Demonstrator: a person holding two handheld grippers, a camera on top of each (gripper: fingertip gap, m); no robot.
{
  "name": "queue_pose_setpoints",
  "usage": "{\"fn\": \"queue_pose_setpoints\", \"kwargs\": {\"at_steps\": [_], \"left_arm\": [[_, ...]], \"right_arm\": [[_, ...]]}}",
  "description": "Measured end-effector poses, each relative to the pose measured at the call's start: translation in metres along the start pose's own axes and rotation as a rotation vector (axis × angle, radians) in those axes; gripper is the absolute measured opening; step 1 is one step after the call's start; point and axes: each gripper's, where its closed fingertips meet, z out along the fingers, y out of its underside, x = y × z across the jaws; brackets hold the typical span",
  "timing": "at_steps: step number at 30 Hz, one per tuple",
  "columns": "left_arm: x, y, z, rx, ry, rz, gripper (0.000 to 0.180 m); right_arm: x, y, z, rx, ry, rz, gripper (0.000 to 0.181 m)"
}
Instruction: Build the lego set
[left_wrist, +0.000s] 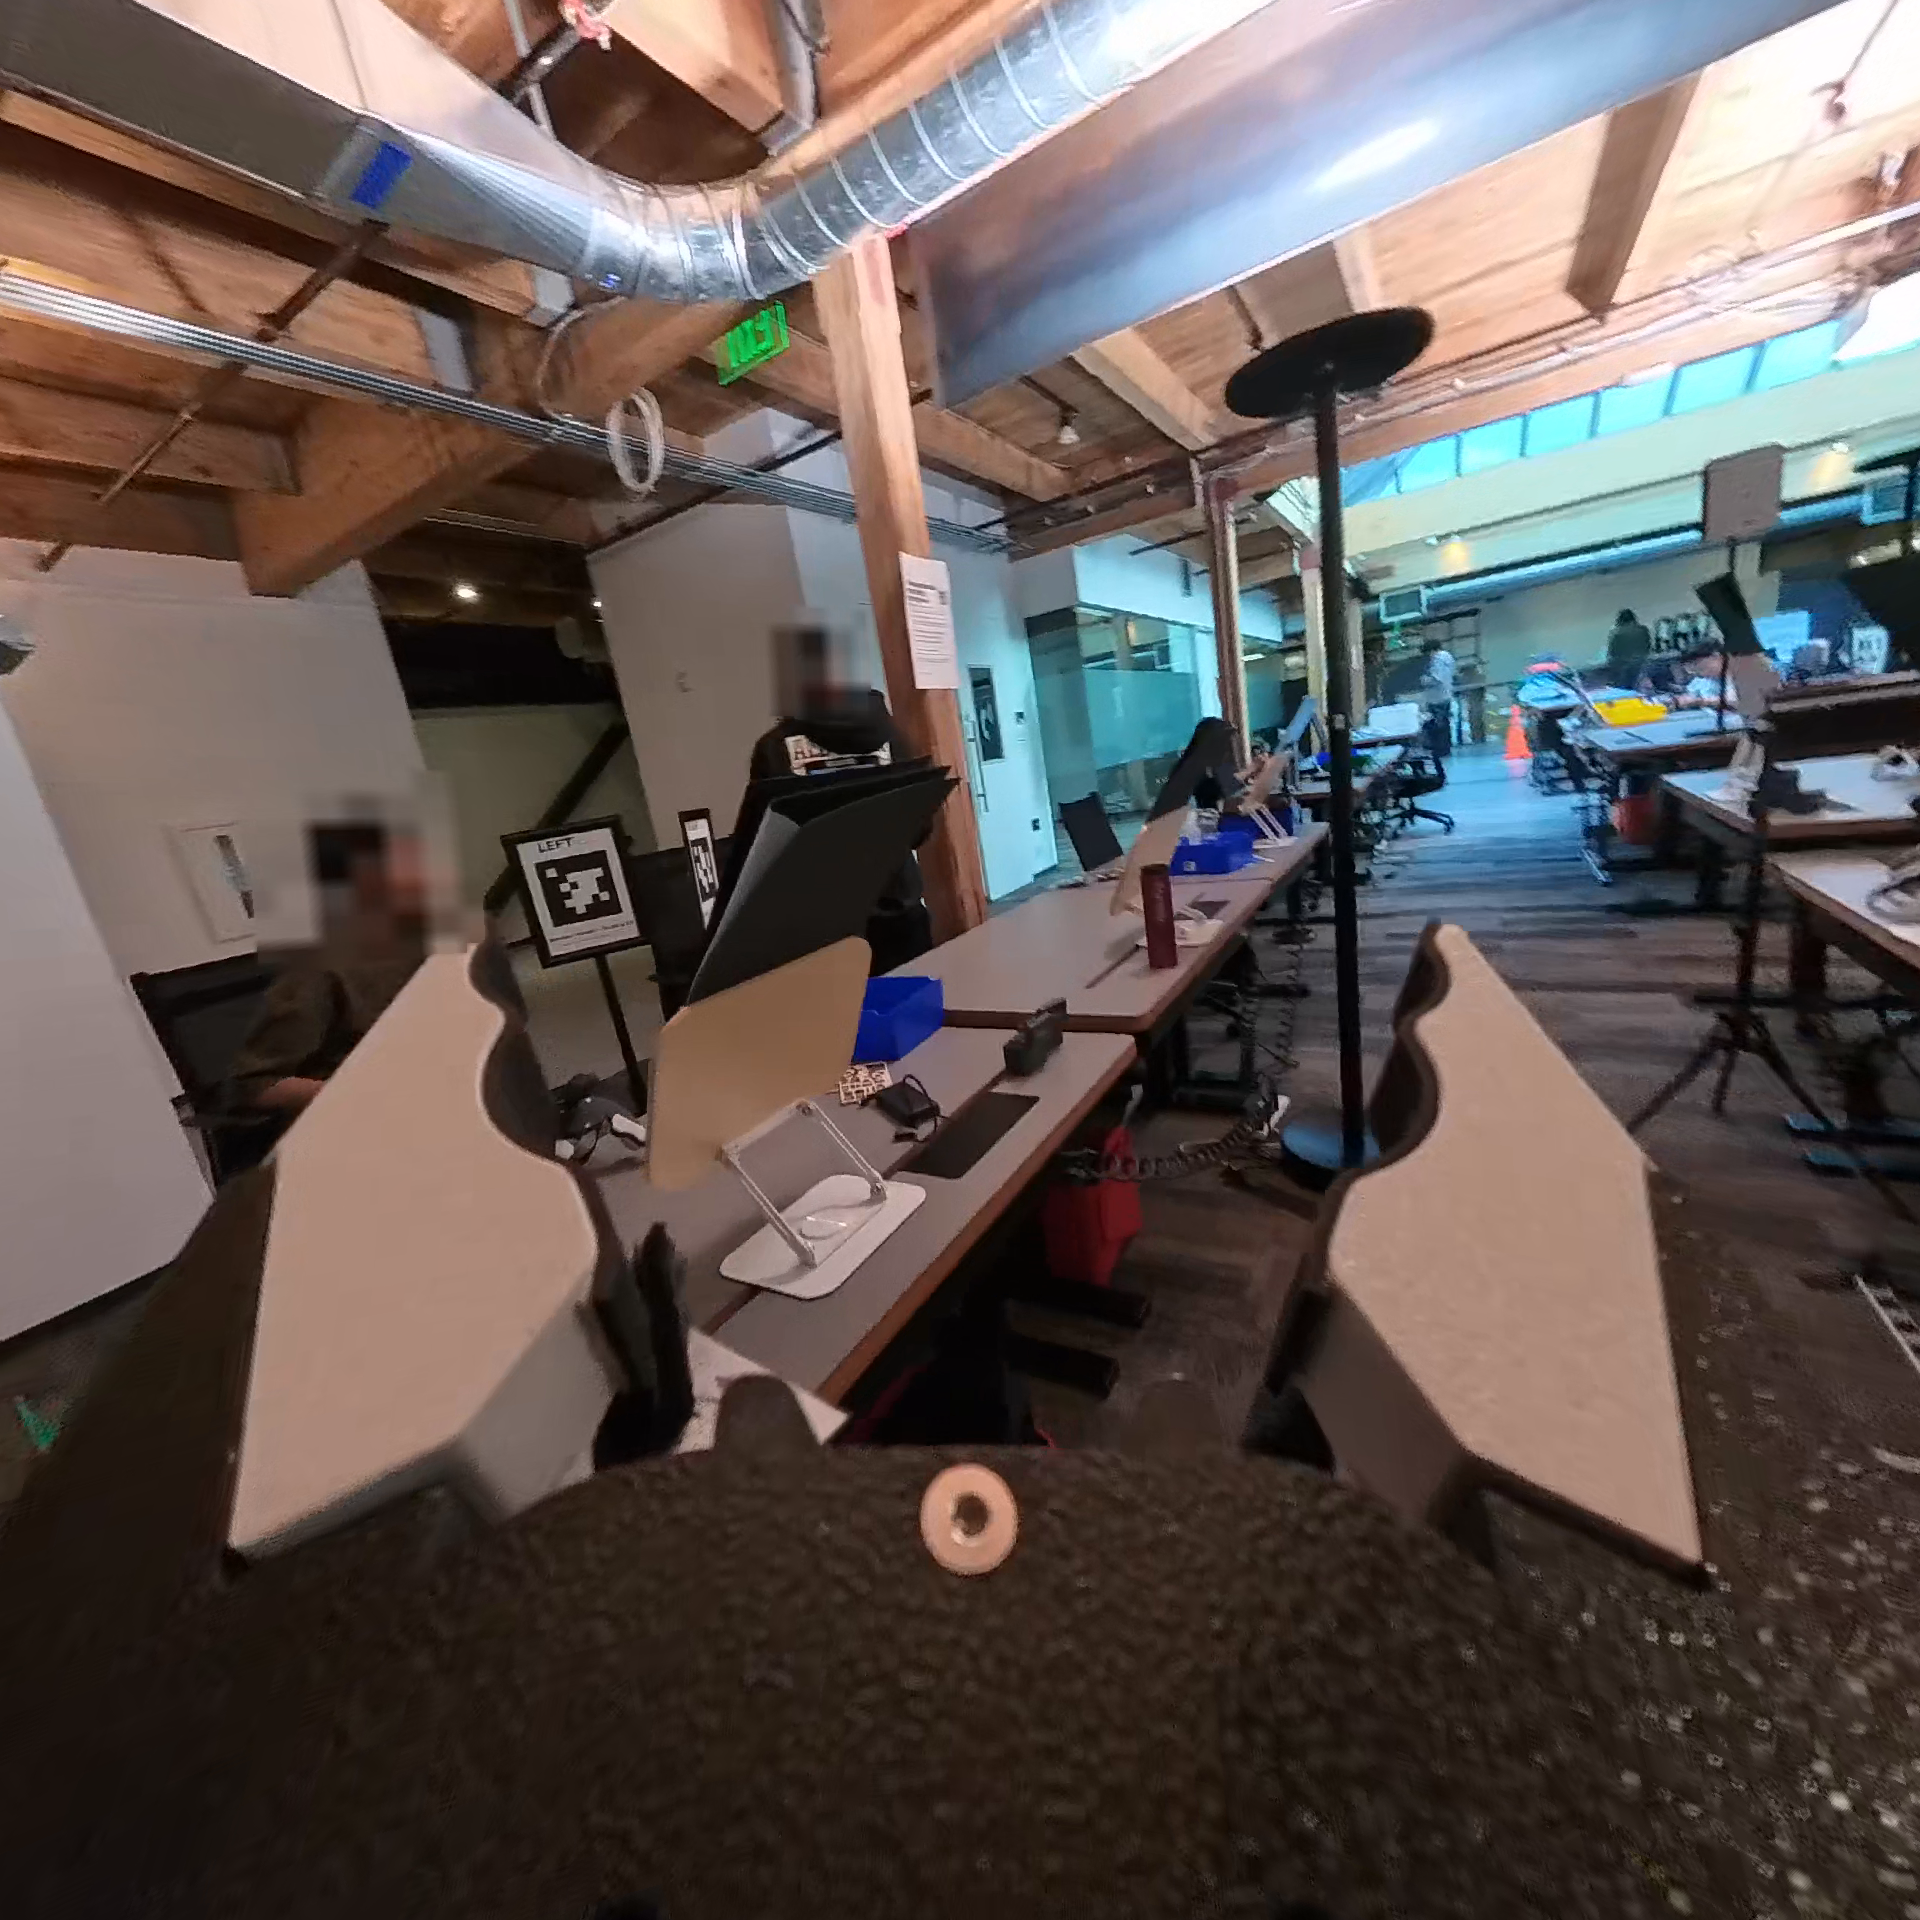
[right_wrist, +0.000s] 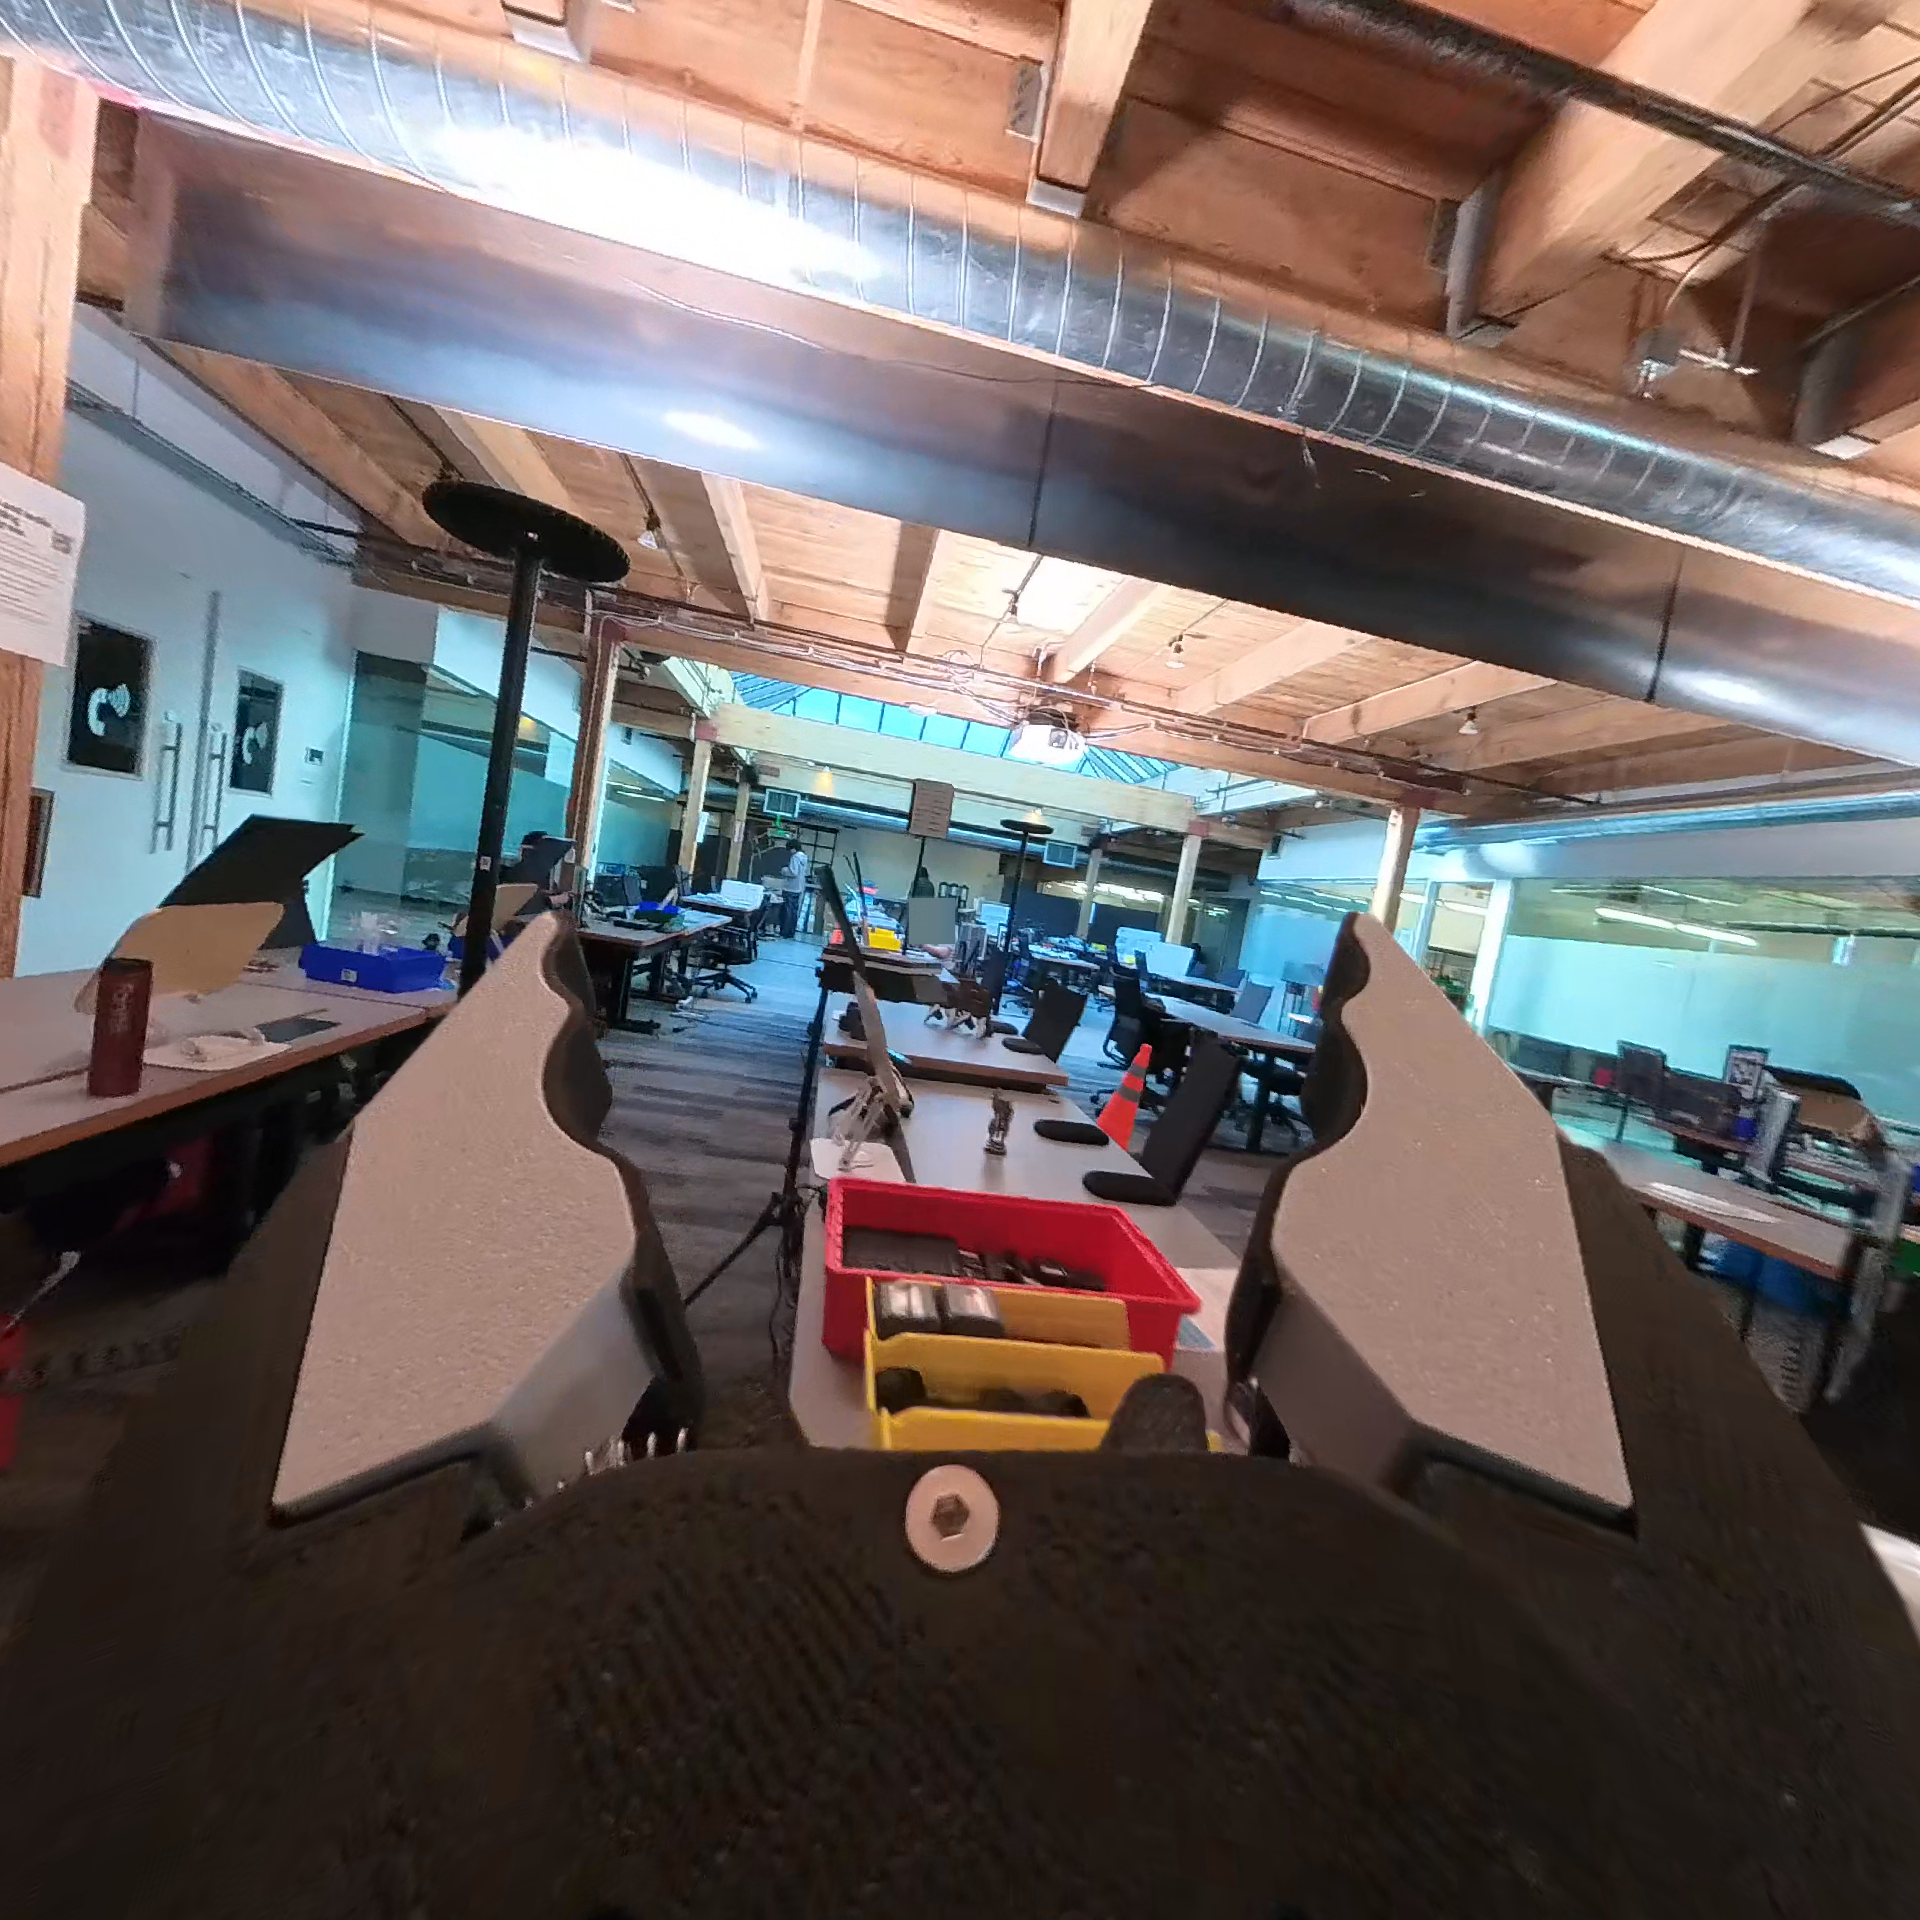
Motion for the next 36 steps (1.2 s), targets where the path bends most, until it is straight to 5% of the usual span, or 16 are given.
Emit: {"fn": "queue_pose_setpoints", "kwargs": {"at_steps": [7, 17, 36], "left_arm": [[0.032, 0.027, 0.11, 0.026, -0.004, -0.025, 0.157], [0.103, 0.142, 0.282, -0.077, 0.144, -0.104, 0.157], [0.383, 0.213, 0.588, -0.062, 0.71, -0.289, 0.154]], "right_arm": [[-0.039, 0.028, 0.099, 0.034, 0.008, -0.022, 0.136], [-0.09, 0.118, 0.179, -0.117, 0.187, -0.218, 0.145], [-0.091, 0.201, 0.263, -0.337, 0.447, -0.243, 0.128]]}}
